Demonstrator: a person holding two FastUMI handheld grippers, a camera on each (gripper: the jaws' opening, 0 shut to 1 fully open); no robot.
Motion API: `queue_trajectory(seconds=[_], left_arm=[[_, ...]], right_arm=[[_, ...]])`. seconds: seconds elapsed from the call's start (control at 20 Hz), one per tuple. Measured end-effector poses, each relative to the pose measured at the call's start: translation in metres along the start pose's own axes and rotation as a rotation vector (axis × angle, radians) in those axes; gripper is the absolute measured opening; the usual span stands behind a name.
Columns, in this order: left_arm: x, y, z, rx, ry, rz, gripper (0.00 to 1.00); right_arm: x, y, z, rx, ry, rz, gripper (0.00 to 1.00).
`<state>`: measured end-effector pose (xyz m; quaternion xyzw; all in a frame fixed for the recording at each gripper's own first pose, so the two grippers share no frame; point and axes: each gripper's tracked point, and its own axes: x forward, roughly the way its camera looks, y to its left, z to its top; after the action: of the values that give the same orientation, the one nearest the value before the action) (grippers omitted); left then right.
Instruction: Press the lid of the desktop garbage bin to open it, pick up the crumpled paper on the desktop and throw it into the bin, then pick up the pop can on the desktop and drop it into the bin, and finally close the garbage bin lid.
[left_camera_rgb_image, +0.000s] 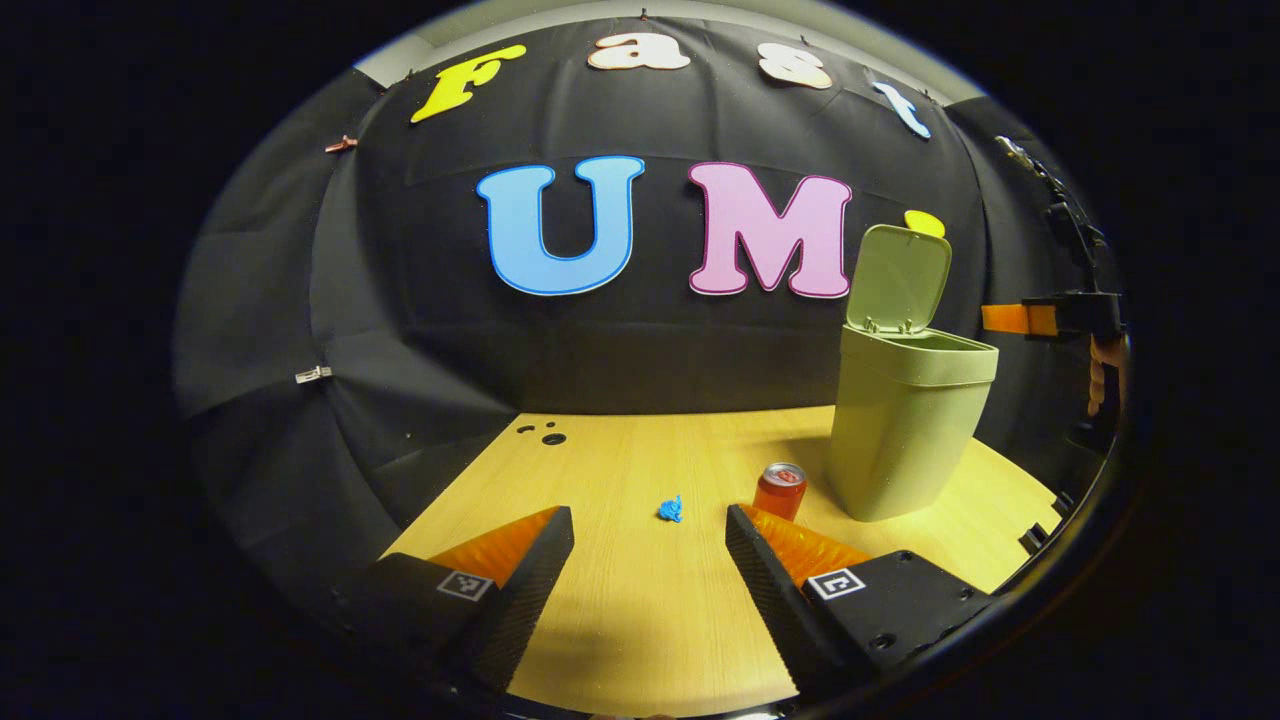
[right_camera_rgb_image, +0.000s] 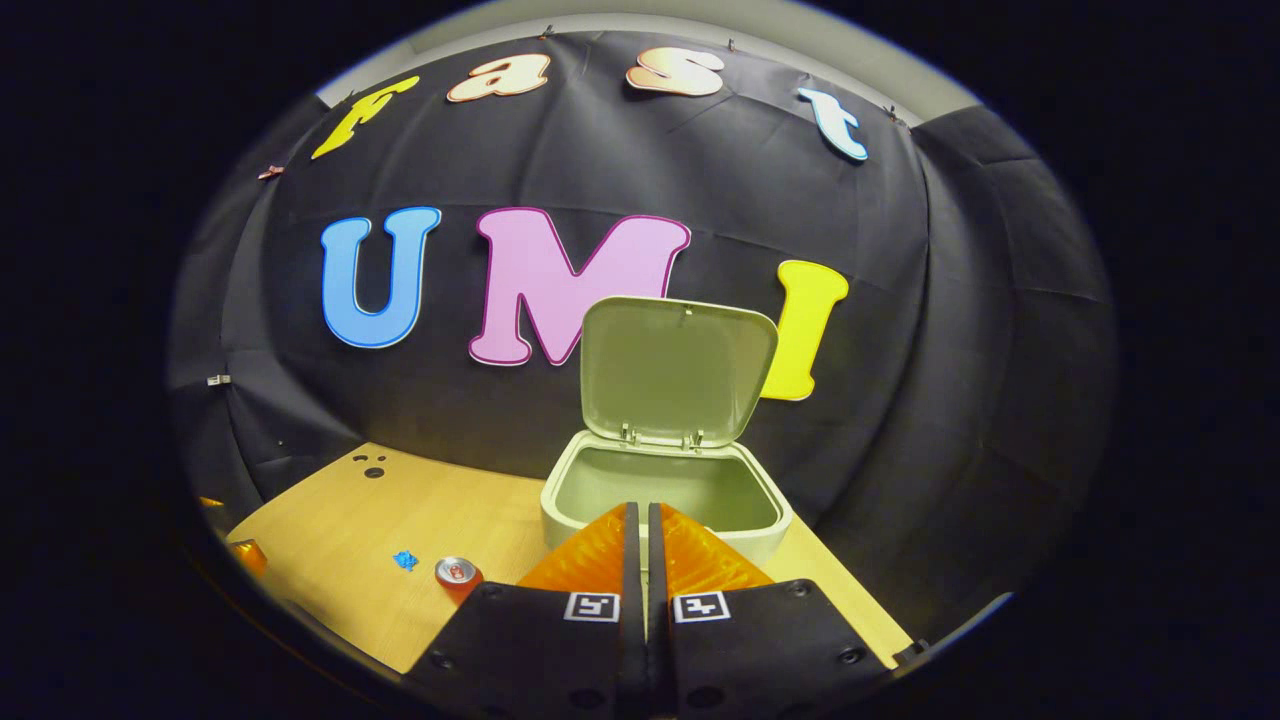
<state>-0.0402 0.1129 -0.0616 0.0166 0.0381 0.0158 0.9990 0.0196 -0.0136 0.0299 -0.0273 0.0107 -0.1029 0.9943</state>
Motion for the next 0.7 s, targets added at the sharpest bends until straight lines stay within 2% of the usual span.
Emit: queue_trajectory(seconds=[0.45,0.7], left_arm=[[0.062,0.007,-0.012,-0.041,0.052,-0.017,0.98],[0.113,0.012,-0.031,-0.057,0.112,-0.016,0.98]], right_arm=[[-0.005,-0.002,-0.028,0.042,0.074,0.021,0.05],[-0.010,0.002,-0.058,0.021,0.165,0.077,0.05]])
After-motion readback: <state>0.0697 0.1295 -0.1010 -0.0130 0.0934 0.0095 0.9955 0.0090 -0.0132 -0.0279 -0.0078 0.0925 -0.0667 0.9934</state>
